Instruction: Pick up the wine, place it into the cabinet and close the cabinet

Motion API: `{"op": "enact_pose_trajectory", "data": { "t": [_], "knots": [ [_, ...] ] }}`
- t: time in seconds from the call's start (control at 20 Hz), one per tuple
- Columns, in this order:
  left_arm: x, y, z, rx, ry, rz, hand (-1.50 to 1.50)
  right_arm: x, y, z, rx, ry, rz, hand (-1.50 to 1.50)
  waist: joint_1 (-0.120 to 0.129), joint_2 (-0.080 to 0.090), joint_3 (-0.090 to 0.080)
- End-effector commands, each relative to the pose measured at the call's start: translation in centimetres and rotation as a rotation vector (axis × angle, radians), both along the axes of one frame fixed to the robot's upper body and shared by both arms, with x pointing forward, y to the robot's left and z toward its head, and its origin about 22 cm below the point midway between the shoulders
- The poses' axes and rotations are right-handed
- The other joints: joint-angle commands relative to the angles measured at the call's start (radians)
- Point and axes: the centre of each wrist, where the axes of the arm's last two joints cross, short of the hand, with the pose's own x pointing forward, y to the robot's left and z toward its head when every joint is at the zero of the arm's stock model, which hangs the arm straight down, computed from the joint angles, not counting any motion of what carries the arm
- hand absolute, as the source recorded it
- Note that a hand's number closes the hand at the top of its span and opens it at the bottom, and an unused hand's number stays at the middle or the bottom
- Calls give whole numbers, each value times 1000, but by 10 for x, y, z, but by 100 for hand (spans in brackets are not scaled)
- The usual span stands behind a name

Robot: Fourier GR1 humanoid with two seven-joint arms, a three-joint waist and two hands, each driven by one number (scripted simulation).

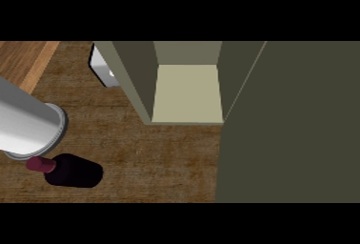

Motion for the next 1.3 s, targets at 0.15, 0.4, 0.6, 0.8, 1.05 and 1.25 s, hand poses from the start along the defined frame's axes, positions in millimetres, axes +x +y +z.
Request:
{"op": "enact_pose_trajectory", "data": {
  "t": [0.15, 0.4, 0.6, 0.8, 1.05, 1.25],
  "knots": [
    [-2, 25, 13, -71, -26, 2, -150, -45, 3, 14, 49, -41, 32, -150, -9, 1, 0],
    [6, 40, -29, -114, 28, -26, -150, -19, -10, 11, 37, -43, 33, -150, -9, 5, 0],
    [23, 43, -12, -86, 75, -43, -150, -28, -3, 25, -1, -30, 58, -150, -9, 4, 0],
    [31, 66, -35, -76, 84, -53, -150, -35, 7, 27, 7, -36, 46, -150, -11, 4, -1],
    [23, 70, -52, -72, 116, -54, -150, -36, -1, 24, 18, -30, 50, -150, -7, 3, 0],
    [35, 63, -92, -69, 119, -21, -150, -27, 0, 28, 9, -38, 51, -150, -9, 4, -1]
  ]
}}
